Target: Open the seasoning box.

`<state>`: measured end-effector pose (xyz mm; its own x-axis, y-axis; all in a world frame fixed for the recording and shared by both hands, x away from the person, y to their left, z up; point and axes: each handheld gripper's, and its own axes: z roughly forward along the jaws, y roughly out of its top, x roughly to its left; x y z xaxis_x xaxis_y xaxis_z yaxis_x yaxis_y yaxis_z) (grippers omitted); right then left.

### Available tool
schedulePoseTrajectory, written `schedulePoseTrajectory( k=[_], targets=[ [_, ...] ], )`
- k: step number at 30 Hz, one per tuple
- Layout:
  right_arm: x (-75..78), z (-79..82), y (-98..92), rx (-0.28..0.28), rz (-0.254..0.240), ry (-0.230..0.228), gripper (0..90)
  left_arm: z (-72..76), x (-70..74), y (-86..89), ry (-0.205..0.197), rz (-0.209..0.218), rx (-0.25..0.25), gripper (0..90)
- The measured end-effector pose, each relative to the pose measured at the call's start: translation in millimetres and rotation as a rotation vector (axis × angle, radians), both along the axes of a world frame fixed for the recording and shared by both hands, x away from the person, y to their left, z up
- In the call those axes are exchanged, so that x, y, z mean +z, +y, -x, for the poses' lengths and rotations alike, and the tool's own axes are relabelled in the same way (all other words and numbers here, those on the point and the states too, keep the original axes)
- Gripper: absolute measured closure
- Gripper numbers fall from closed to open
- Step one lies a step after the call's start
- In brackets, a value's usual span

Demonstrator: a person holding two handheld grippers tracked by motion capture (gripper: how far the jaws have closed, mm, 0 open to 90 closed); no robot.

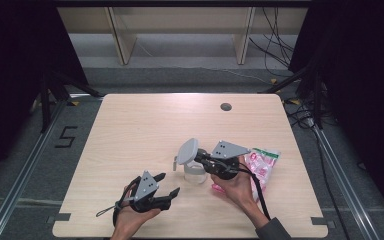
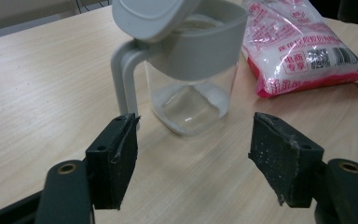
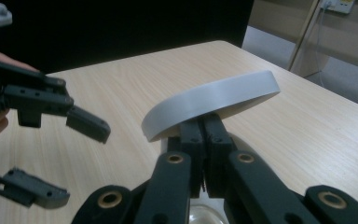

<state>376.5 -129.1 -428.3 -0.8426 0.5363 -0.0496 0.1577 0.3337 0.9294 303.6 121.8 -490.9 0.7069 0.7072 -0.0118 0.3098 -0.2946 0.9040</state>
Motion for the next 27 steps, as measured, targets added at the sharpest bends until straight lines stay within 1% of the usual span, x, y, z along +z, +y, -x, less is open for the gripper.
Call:
schedulePoseTrajectory(
  k=[1, 2, 3, 4, 5, 6, 7, 8, 9, 10, 11, 12, 13, 14, 15, 16, 17, 18, 19, 20, 21, 22, 23, 24, 25, 26, 27],
  targets=[
    [-0.2, 0.2, 1.3, -0.001, -0.006, 0.000, 89.3, 2.1, -2.7, 0.4, 0.003, -0.017, -0.002, 31.5],
    [0.0, 1.7, 3.4, -0.009, -0.012, 0.010, 89.2, 2.4, -4.8, 0.8, 0.005, -0.018, -0.008, 31.3],
    [0.0, 1.7, 3.4, -0.009, -0.012, 0.010, 89.2, 3.6, -6.0, 2.5, 0.010, -0.037, -0.002, 31.3],
    [0.9, 1.1, 3.9, 0.011, 0.001, 0.007, 89.2, 4.9, -8.3, 2.1, 0.018, -0.002, -0.003, 31.2],
    [0.7, 2.4, 6.3, -0.002, -0.012, 0.009, 89.2, 5.8, -9.3, 3.6, 0.013, -0.001, 0.001, 31.1],
    [1.3, 1.8, 8.2, 0.025, 0.001, -0.002, 89.2, 6.8, -9.8, 6.3, 0.016, -0.022, 0.005, 31.1],
    [0.9, 2.5, 11.1, 0.022, -0.003, -0.008, 89.2, 8.1, -11.5, 6.6, 0.016, -0.007, 0.012, 31.1],
    [1.6, 2.8, 11.9, 0.032, 0.010, -0.009, 89.1, 8.3, -13.1, 8.1, 0.010, -0.013, 0.015, 31.1],
    [1.1, 3.0, 13.1, 0.035, 0.003, -0.014, 89.0, 9.0, -15.3, 8.3, 0.012, -0.007, 0.022, 30.9],
    [1.5, 4.0, 13.3, 0.040, -0.002, 0.002, 88.9, 9.8, -17.1, 8.9, 0.020, -0.021, 0.028, 30.0],
    [2.4, 3.7, 12.2, 0.038, 0.002, -0.009, 88.9, 10.5, -19.3, 8.3, 0.028, -0.018, 0.022, 28.9],
    [2.3, 3.3, 12.4, 0.034, -0.014, -0.009, 88.9, 10.5, -21.4, 8.8, 0.034, -0.028, 0.005, 29.4],
    [3.8, 3.1, 10.9, 0.044, -0.014, 0.009, 88.8, 11.1, -23.1, 7.6, 0.034, -0.022, -0.003, 29.8],
    [3.8, 3.0, 11.4, 0.044, -0.018, 0.002, 88.7, 10.6, -23.5, 8.8, 0.037, -0.054, -0.010, 29.8],
    [3.8, 2.8, 11.8, 0.053, -0.016, -0.001, 88.6, 12.2, -24.4, 6.4, 0.040, -0.030, -0.008, 29.6],
    [3.8, 3.1, 12.2, 0.046, -0.017, 0.010, 88.6, 11.7, -24.4, 6.9, 0.038, -0.060, -0.019, 29.4],
    [3.5, 2.6, 14.5, 0.043, -0.029, 0.018, 88.6, 11.8, -24.4, 6.5, 0.037, -0.060, -0.021, 29.2],
    [2.7, 1.5, 18.3, 0.047, -0.023, 0.000, 88.6, 12.2, -25.0, 5.0, 0.042, -0.040, -0.019, 29.0],
    [3.0, 2.0, 18.8, 0.059, -0.014, 0.002, 88.6, 12.0, -25.0, 5.1, 0.043, -0.040, -0.019, 28.9],
    [3.0, 2.0, 18.8, 0.059, -0.014, 0.002, 88.6, 12.1, -24.3, 6.0, 0.042, -0.053, -0.017, 28.9],
    [3.3, 4.2, 19.5, 0.058, -0.018, 0.008, 88.6, 12.6, -24.6, 5.4, 0.044, -0.027, -0.019, 28.9],
    [4.1, 5.1, 19.0, 0.060, -0.010, -0.004, 88.4, 12.9, -24.1, 6.5, 0.043, -0.030, -0.016, 28.9],
    [4.7, 5.5, 18.2, 0.060, -0.010, -0.013, 88.3, 13.4, -23.9, 7.0, 0.042, -0.024, -0.013, 28.9],
    [5.8, 5.9, 15.5, 0.062, -0.007, -0.004, 88.4, 13.6, -23.4, 7.7, 0.041, -0.024, -0.009, 28.9],
    [5.9, 6.3, 13.2, 0.050, -0.009, 0.000, 88.3, 12.9, -23.2, 9.2, 0.040, -0.033, -0.007, 28.9],
    [4.9, 5.5, 10.4, 0.045, -0.007, -0.009, 88.4, 13.0, -23.4, 9.4, 0.047, -0.019, -0.009, 28.9],
    [3.5, 6.4, 6.8, 0.040, 0.008, 0.010, 88.3, 13.2, -23.5, 9.3, 0.050, -0.013, -0.012, 28.9]
  ],
)
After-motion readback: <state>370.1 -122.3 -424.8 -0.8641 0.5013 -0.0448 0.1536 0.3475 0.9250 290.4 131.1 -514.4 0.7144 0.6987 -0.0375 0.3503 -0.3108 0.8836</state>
